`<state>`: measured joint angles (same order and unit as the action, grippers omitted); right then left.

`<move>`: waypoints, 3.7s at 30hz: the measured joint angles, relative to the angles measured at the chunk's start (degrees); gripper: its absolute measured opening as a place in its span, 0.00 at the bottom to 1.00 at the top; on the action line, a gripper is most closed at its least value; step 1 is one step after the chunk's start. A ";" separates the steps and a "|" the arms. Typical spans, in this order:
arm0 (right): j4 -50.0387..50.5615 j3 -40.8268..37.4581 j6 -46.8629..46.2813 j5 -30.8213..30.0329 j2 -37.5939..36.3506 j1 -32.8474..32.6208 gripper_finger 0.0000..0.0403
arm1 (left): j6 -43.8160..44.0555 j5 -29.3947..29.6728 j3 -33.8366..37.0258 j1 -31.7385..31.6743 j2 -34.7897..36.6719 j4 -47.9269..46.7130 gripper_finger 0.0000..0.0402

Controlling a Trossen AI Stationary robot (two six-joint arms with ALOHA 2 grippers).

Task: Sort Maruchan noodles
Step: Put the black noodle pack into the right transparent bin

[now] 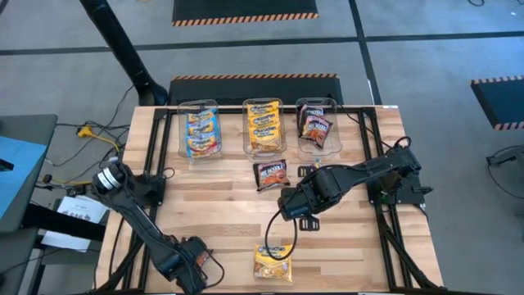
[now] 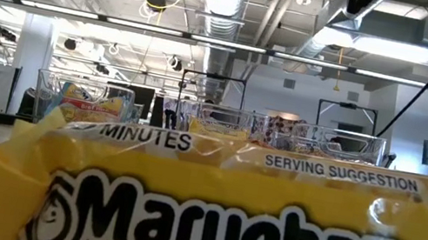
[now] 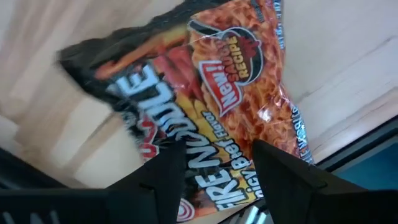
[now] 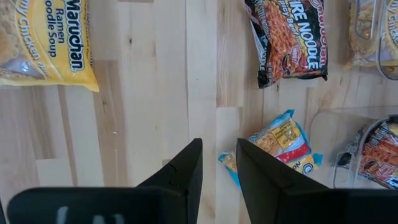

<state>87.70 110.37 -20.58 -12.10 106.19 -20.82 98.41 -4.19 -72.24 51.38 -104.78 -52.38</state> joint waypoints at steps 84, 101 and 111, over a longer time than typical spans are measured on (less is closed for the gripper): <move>-32.82 -0.01 -15.65 23.36 0.00 11.47 0.56 | -74.76 43.60 0.56 -17.36 20.47 -1.17 0.00; -35.56 -0.01 -22.68 25.86 0.00 14.31 0.56 | -87.95 50.85 0.54 -17.99 20.47 15.03 0.00; -35.56 -0.02 -23.41 25.81 0.00 15.74 0.56 | -92.53 54.03 0.54 -18.16 20.47 20.47 0.00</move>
<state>52.14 110.34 -43.99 13.72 106.19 -5.08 5.88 49.85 -71.70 33.22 -84.31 -31.91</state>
